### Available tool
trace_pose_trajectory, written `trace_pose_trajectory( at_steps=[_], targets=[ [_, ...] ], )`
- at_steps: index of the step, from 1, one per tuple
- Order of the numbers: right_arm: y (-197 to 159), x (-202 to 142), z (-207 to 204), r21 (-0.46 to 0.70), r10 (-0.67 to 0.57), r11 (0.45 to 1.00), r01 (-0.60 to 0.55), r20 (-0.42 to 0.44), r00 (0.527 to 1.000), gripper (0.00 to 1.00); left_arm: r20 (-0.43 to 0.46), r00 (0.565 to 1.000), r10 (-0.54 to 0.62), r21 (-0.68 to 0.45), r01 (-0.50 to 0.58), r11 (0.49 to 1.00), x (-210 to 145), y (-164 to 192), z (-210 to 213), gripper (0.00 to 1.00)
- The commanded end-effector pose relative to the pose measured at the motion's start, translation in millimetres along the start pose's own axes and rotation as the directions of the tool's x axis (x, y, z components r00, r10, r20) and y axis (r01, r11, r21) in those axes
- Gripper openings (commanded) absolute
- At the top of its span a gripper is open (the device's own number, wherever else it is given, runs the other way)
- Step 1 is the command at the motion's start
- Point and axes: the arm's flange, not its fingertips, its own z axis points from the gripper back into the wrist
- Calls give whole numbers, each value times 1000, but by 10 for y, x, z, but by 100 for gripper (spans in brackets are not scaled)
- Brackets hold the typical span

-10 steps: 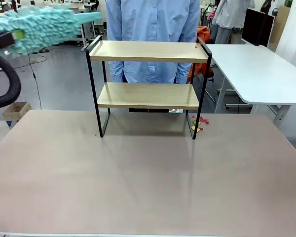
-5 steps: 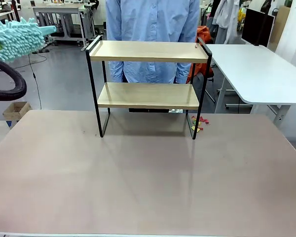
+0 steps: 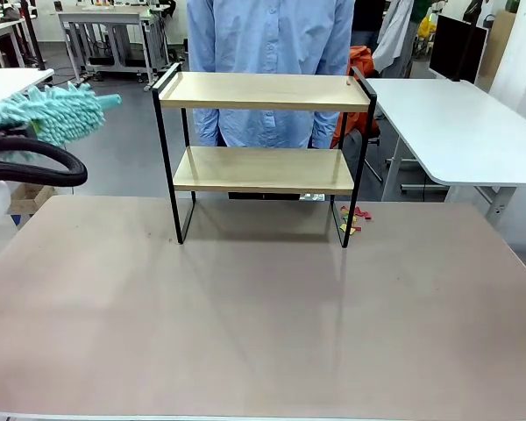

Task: Clean the shelf.
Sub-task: Hand the Duster back to the human.

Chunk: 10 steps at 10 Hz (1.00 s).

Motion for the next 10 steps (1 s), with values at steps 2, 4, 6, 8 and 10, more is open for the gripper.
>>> trace_pose_trajectory(
  at_steps=[2,4,6,8,10],
  targets=[
    [-9,17,9,7,17,1000,-17,25,1000,100,-53,998,17,6,-16,1000,-752,-215,349,18],
    [-9,17,9,7,17,1000,-17,25,1000,100,-64,997,36,-4,-36,999,-826,-241,332,18],
    [-9,17,9,7,17,1000,-17,25,1000,100,-84,996,20,-4,-21,1000,-252,-24,-101,18],
    [-9,17,9,7,17,1000,-17,25,1000,100,-84,996,20,-4,-21,1000,-252,-24,-101,18],
    [-9,17,9,7,17,1000,-17,25,1000,100,-84,996,20,-4,-21,1000,-252,-24,-101,18]
  ],
)
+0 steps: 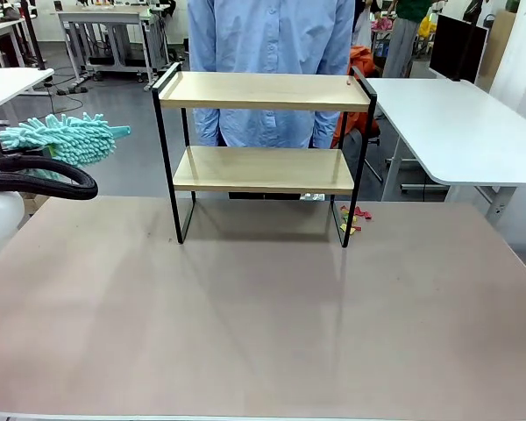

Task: Clean the shelf.
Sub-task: Hand the Duster back to the human.

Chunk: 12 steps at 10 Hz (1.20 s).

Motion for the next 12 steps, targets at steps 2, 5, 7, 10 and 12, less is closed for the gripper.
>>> trace_pose_trajectory(
  at_steps=[2,5,7,10,12],
  targets=[
    [-9,17,8,7,17,1000,-17,25,1000,100,6,1000,-8,4,8,1000,18,17,12,18],
    [-9,17,8,7,17,1000,-17,25,1000,100,6,1000,-8,4,8,1000,18,17,12,18],
    [-9,17,8,7,17,1000,-17,25,1000,100,6,1000,-8,4,8,1000,18,17,12,18],
    [-9,17,8,7,17,1000,-17,25,1000,100,6,1000,-8,4,8,1000,18,17,12,18],
    [-9,17,8,7,17,1000,-17,25,1000,100,2,1000,-1,0,1,1000,6,-2,0,74]
  ],
)
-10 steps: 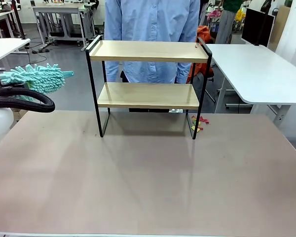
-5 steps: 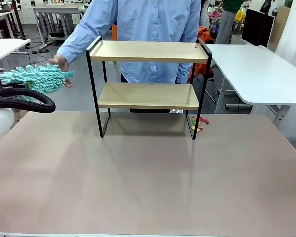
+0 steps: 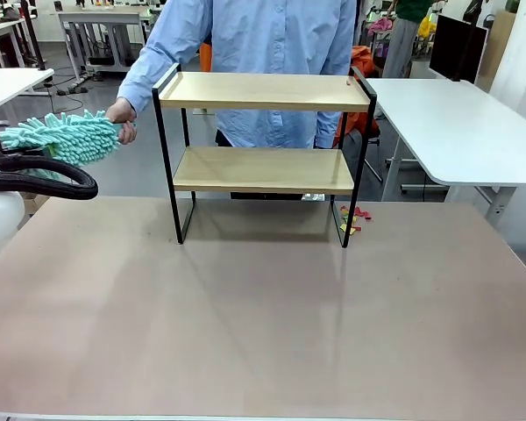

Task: Clean the shelf.
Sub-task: Hand the Duster back to the human.

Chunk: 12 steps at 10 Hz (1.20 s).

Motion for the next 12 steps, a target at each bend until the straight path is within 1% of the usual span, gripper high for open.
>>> trace_pose_trajectory(
  at_steps=[1,2,3,4,5,6,7,8,9,10,11,12],
  targets=[
    [-10,17,8,7,17,1000,-17,25,1000,100,-2,1000,7,-20,-7,1000,82,-37,91,75],
    [-10,17,8,7,17,1000,-17,25,1000,100,-11,1000,29,-36,-30,999,194,-80,196,100],
    [-10,17,8,7,17,1000,-17,25,1000,100,-37,997,75,-51,-76,996,332,-85,258,79],
    [-10,17,8,7,17,1000,-17,25,1000,100,-65,991,117,-58,-121,991,546,-78,315,100],
    [-10,17,8,7,17,1000,-17,25,1000,100,-93,978,186,-65,-192,979,780,-45,421,100],
    [-10,17,8,7,17,1000,-17,25,1000,100,-114,956,268,-55,-276,960,1037,4,584,100],
    [-10,17,8,7,17,1000,-17,25,1000,100,-124,923,364,-44,-372,927,1307,107,699,100],
    [-10,17,8,7,17,1000,-17,25,1000,100,-115,883,455,-41,-462,886,1594,257,805,100],
    [-10,17,8,7,17,1000,-17,25,1000,100,-64,852,519,-13,-521,854,1809,447,953,100],
    [-10,17,8,7,17,1000,-17,25,1000,100,-35,822,568,12,-568,823,1948,663,1095,100],
    [-10,17,8,7,17,1000,-17,25,1000,100,-36,787,615,11,-615,788,2052,939,1164,100],
    [-10,17,8,7,17,1000,-17,25,1000,100,-31,762,647,10,-647,762,2079,1147,1196,100]
  ],
)
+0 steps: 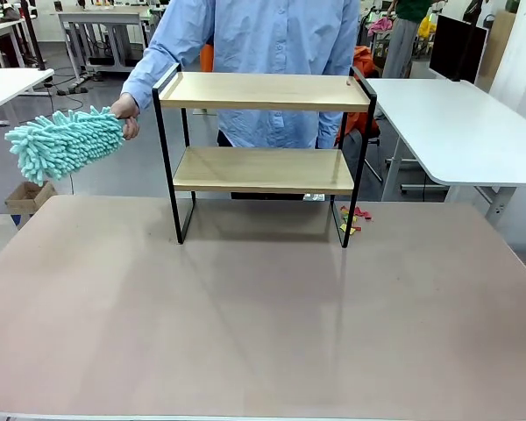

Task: Clean the shelf.
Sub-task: Hand the Duster back to the human.

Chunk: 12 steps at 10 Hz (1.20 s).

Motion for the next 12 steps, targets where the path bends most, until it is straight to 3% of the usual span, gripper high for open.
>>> trace_pose_trajectory(
  at_steps=[1,12],
  targets=[
    [-5,16,7,7,17,1000,-17,26,1000,100,-7,997,76,-28,-76,997,254,70,156,100],
    [-5,16,7,7,17,1000,-17,26,1000,100,10,999,49,1,-49,999,210,113,155,100]
  ],
)
